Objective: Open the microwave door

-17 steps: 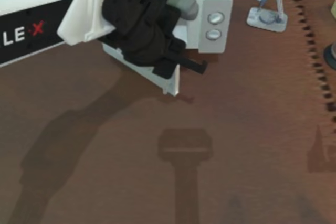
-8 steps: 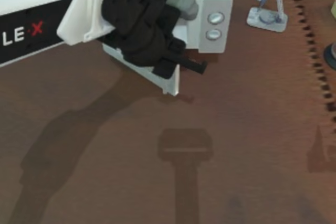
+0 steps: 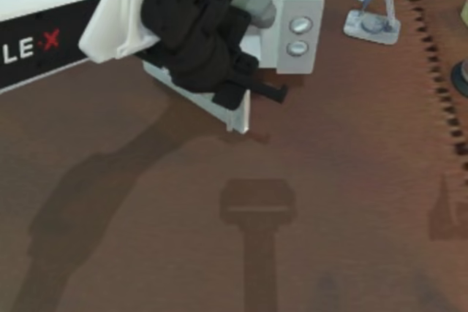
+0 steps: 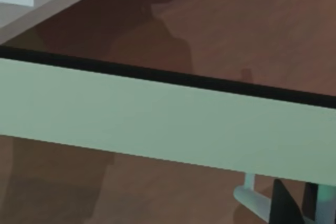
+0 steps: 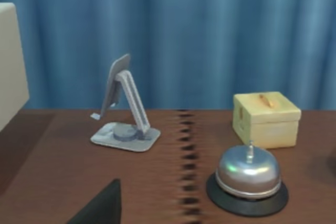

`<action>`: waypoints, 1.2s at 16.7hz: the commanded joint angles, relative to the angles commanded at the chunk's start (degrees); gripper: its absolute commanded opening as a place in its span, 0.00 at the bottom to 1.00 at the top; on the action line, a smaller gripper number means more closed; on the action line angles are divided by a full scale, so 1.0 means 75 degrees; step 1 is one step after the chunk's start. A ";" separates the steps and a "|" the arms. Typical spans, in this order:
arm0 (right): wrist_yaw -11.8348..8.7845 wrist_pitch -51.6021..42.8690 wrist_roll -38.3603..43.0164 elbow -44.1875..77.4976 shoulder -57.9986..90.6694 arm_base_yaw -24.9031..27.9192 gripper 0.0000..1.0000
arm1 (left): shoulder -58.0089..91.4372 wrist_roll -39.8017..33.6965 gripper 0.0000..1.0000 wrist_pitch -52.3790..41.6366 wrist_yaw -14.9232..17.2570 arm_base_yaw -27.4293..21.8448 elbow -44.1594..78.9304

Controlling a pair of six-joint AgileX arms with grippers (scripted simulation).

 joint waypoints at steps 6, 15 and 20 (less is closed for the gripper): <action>0.0000 0.0000 0.0000 0.0000 0.0000 0.0000 1.00 | -0.0208 0.0412 0.00 0.0040 0.0269 0.0114 -0.0286; 0.0000 0.0000 0.0000 0.0000 0.0000 0.0000 1.00 | -0.0530 0.1030 0.00 0.0110 0.0602 0.0332 -0.0647; 0.0000 0.0000 0.0000 0.0000 0.0000 0.0000 1.00 | -0.0530 0.1030 0.00 0.0110 0.0602 0.0332 -0.0647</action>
